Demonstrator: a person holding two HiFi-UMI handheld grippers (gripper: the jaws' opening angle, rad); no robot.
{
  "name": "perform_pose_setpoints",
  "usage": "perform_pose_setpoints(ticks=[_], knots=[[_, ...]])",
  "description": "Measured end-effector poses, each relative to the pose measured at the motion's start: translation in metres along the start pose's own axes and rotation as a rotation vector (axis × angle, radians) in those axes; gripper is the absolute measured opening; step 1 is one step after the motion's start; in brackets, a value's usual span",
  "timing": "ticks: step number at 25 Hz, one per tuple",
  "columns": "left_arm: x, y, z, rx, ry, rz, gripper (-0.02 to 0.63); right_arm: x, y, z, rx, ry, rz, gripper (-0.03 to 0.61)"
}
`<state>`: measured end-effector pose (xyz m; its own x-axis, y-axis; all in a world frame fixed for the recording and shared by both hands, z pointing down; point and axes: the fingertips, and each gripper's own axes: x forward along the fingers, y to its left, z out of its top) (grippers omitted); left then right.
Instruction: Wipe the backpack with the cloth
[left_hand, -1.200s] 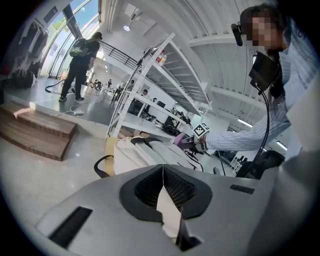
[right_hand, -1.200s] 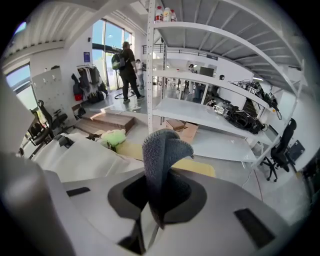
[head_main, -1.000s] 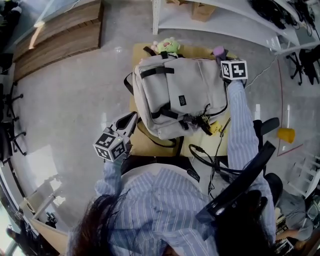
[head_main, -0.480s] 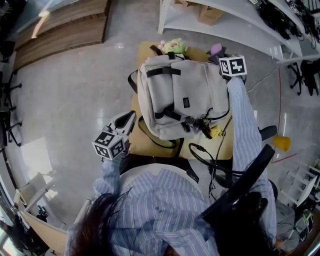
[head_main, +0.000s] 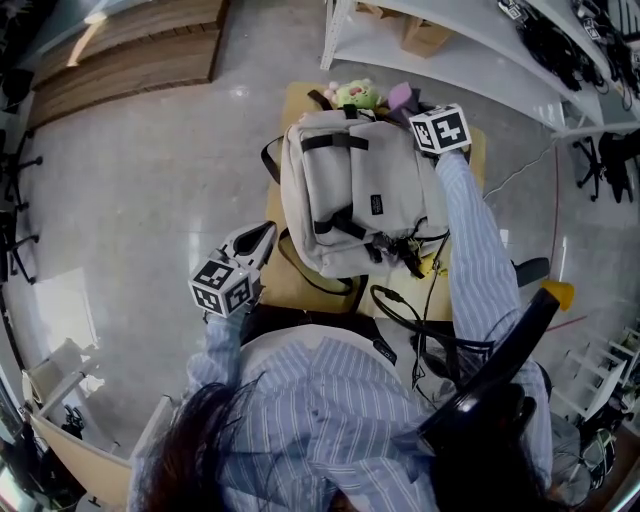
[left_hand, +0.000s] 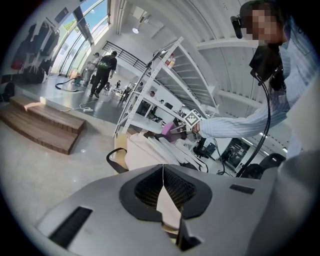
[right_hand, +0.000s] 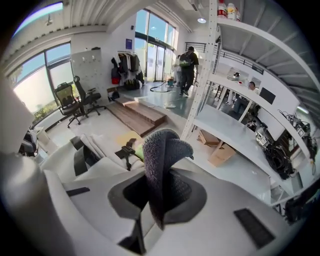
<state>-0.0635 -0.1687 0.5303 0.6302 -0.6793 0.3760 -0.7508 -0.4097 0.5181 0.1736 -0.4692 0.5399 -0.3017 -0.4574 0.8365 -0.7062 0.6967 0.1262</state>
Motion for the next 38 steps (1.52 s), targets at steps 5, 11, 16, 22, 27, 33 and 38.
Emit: perform_pose_setpoints(ticks=[5, 11, 16, 22, 27, 33, 38], knots=[[-0.009, 0.005, -0.006, -0.021, -0.024, 0.016, 0.006, 0.004, 0.042, 0.033, -0.086, -0.022, 0.053, 0.041], [-0.020, 0.018, -0.008, -0.039, -0.064, 0.034, 0.006, 0.009, 0.093, 0.067, -0.187, -0.033, 0.106, 0.041], [-0.029, 0.023, -0.015, -0.058, -0.092, 0.050, 0.006, 0.022, 0.141, 0.095, -0.258, -0.049, 0.172, 0.041], [-0.051, 0.032, -0.024, -0.104, -0.131, 0.101, 0.006, 0.034, 0.205, 0.121, -0.339, -0.060, 0.257, 0.041], [-0.070, 0.041, -0.031, -0.145, -0.165, 0.147, 0.006, 0.043, 0.242, 0.132, -0.388, -0.056, 0.302, 0.041], [-0.089, 0.050, -0.038, -0.167, -0.184, 0.188, 0.006, 0.047, 0.267, 0.141, -0.415, -0.055, 0.330, 0.041], [-0.094, 0.052, -0.035, -0.174, -0.204, 0.192, 0.006, 0.044, 0.275, 0.145, -0.424, -0.059, 0.333, 0.041]])
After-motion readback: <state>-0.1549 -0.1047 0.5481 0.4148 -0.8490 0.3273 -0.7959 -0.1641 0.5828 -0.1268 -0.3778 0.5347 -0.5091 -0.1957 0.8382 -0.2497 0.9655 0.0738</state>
